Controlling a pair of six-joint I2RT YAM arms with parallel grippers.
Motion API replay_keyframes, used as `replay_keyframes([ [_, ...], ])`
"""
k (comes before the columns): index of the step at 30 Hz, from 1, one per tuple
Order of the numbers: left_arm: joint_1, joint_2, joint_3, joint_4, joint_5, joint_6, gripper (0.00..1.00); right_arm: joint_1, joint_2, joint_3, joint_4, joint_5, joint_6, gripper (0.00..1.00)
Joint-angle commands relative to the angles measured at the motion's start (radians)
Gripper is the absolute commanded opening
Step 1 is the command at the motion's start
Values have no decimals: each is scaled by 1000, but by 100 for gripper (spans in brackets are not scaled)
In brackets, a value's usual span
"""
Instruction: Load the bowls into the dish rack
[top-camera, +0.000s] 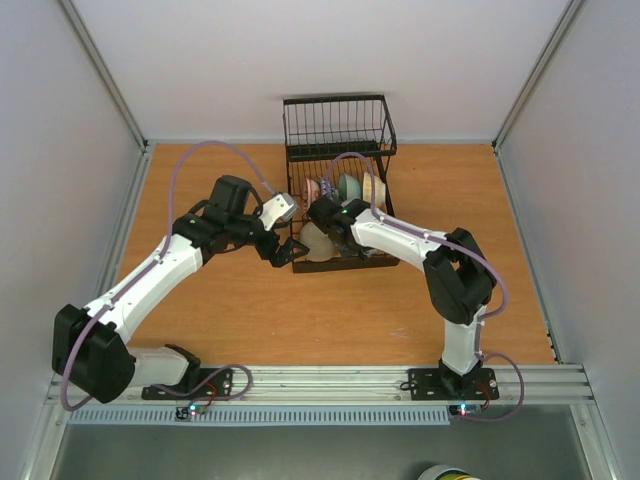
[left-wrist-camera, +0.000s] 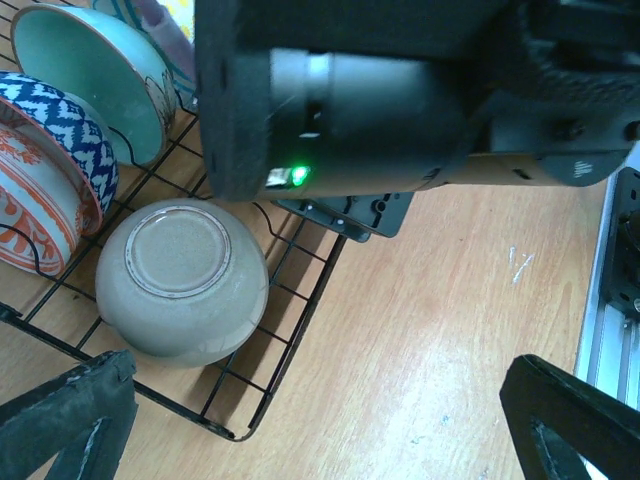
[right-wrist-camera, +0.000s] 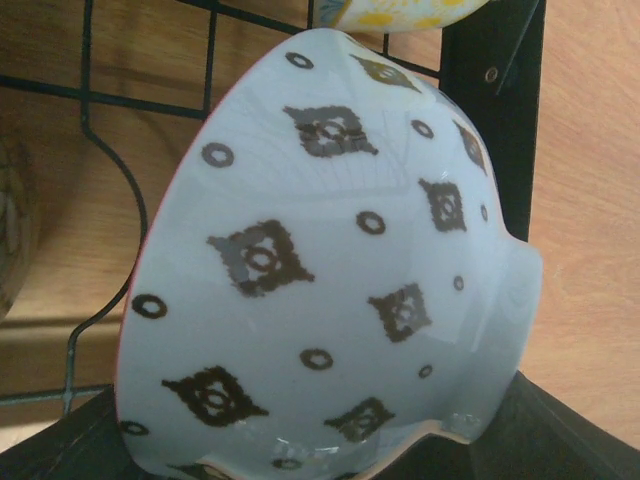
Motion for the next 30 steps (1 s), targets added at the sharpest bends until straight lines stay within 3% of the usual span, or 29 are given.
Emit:
replay_keyframes([
  [1,-2,8,14,16,26,16,99,2,49,47,-56,37,0,3],
  [7,-2,4,13,16,33,17,99,2,140,110,-92,44,4,9],
  [12,-2,8,13,14,34,18,99,2,156,112,-46,-10,-21,46],
  [19,-3,13,13,14,39,21,99,2,148,91,-9,-37,-34,65],
  [23,-2,20,16,15,40,16,99,3,138,78,14,-62,-41,91],
  [30,-2,25,16,14,33,20,99,5,89,28,88,-81,-61,98],
])
